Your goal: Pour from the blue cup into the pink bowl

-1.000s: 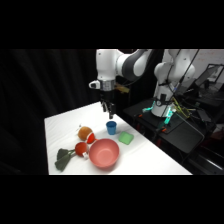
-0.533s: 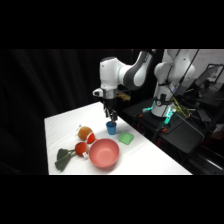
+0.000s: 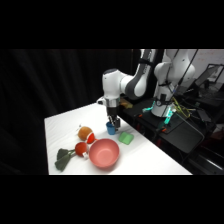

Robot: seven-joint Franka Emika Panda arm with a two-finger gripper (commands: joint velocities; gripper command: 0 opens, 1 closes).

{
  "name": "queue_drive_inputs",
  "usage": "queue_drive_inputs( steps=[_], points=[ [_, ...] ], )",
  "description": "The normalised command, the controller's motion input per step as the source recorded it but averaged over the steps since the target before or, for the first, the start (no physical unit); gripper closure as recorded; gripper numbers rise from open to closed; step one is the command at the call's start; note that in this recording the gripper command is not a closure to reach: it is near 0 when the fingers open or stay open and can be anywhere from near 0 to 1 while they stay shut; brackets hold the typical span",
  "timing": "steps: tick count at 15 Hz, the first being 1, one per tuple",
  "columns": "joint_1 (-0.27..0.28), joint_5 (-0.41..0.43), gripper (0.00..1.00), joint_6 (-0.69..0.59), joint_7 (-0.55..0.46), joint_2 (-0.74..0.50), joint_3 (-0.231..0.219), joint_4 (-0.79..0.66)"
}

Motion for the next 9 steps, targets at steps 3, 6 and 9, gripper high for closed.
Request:
queue_drive_inputs(
  steps=[3,6,9],
  points=[
    [-0.146,0.370,0.00,0.32,-0.31,0.22,0.204,0.03],
    [-0.176,0.196,0.63,0.29,-0.29,0.23,0.167,0.09],
    [-0.128,0.005,1.00,0.21,-0.14,0.12,0.064,0.07]
  ],
)
